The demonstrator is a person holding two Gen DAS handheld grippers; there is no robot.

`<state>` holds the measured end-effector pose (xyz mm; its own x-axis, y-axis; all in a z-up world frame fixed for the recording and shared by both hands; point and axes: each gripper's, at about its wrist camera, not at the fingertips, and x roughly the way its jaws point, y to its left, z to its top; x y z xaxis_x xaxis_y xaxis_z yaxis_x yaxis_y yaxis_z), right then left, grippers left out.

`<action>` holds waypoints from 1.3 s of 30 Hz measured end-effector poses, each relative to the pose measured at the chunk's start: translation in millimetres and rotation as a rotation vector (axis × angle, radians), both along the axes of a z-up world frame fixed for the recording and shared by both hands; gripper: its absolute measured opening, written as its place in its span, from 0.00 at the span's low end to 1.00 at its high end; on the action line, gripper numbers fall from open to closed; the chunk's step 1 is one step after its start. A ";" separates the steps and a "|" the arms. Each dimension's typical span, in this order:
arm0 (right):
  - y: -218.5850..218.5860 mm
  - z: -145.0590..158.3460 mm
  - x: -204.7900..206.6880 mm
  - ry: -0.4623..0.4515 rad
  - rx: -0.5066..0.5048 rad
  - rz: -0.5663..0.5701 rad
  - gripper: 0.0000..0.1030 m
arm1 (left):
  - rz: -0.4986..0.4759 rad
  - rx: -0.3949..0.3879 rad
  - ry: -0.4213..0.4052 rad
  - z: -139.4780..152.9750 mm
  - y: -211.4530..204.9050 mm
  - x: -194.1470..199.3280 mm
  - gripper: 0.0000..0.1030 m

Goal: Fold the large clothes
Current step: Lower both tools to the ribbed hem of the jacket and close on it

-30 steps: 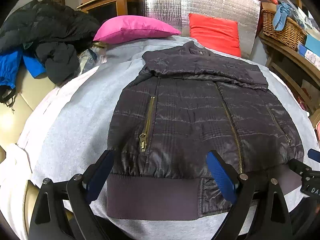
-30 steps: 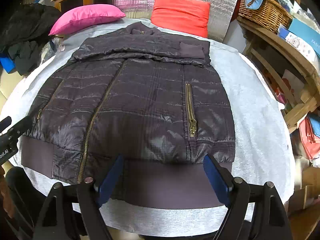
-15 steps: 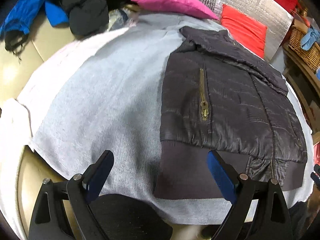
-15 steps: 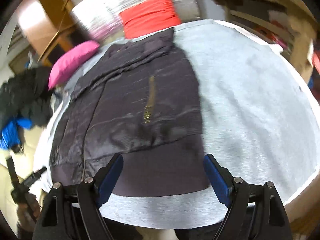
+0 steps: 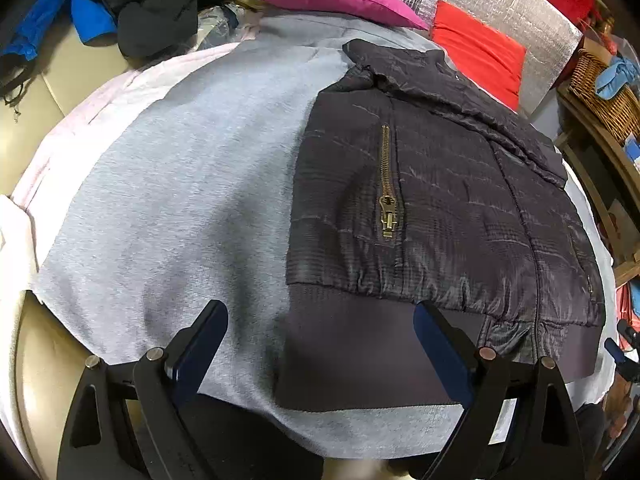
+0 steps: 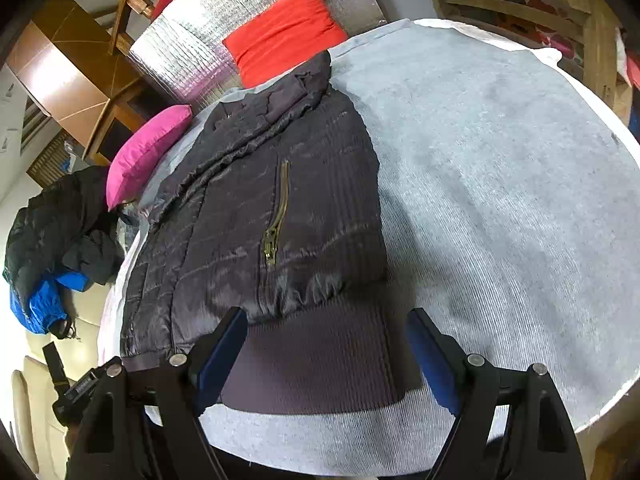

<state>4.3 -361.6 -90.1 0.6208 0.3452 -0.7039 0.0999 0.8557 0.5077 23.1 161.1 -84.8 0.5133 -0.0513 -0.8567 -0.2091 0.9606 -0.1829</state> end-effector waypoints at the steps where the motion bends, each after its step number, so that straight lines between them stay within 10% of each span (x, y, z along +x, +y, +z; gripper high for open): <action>1: -1.1 1.0 1.5 -0.003 0.005 0.001 0.81 | -0.003 0.001 -0.002 -0.2 -0.8 1.1 0.91; 7: 4.2 -8.1 24.9 0.022 0.002 0.033 0.64 | -0.015 -0.005 0.009 -7.6 -5.4 10.0 0.86; 11: 4.0 -18.2 28.2 0.045 0.017 0.037 0.59 | -0.022 -0.024 0.055 -19.7 -5.2 16.9 0.48; 26: -11.5 -36.4 26.7 0.066 0.095 0.127 0.58 | 0.003 -0.042 0.067 -26.7 -1.9 20.8 0.58; 29: -4.5 -33.1 25.0 0.051 0.028 0.148 0.57 | -0.022 -0.069 0.067 -26.6 -3.0 21.9 0.26; 33: -3.8 -32.8 28.6 0.108 0.018 0.156 0.19 | -0.017 -0.116 0.064 -20.1 3.8 21.6 0.08; 39: -9.7 -22.7 20.6 0.079 0.121 0.163 0.16 | -0.067 -0.078 -0.009 1.8 2.1 1.5 0.07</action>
<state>25.0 -371.3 -112.8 0.4941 0.5212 -0.6959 0.0090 0.7973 0.6035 24.6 163.2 -83.0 0.5138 -0.1520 -0.8443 -0.1431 0.9552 -0.2591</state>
